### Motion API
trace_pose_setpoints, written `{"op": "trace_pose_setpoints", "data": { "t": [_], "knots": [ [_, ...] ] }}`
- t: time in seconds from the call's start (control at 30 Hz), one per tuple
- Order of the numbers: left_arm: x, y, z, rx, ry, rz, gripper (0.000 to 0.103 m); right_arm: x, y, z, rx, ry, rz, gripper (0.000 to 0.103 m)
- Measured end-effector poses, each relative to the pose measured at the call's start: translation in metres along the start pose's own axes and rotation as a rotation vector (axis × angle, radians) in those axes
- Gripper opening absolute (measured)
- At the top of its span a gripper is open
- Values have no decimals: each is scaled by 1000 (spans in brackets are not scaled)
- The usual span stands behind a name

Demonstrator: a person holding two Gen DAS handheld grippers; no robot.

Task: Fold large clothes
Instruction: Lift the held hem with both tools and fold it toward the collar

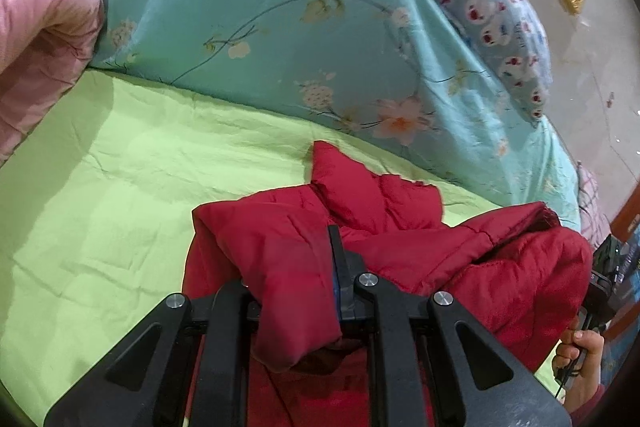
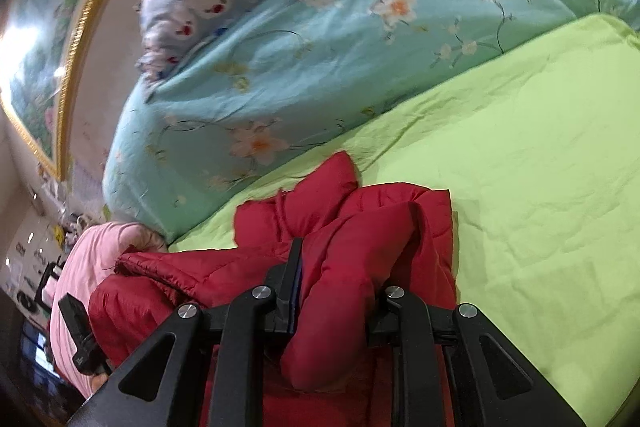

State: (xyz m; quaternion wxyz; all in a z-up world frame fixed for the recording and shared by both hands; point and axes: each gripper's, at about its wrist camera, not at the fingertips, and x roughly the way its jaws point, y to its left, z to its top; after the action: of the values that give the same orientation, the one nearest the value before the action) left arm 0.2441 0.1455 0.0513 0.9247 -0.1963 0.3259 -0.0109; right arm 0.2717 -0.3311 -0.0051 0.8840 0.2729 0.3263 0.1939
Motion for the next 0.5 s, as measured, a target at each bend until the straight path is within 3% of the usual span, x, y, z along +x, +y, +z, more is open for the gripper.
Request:
{"op": "trace_pose_setpoints", "data": {
  "t": [0.37,0.5],
  "knots": [
    [70,7,20,-4,52,40,14,71,-36,20,135,34,-29,22],
    [80,16,21,-9,62,21,15,90,-47,24,183,41,-22,22]
  ]
}}
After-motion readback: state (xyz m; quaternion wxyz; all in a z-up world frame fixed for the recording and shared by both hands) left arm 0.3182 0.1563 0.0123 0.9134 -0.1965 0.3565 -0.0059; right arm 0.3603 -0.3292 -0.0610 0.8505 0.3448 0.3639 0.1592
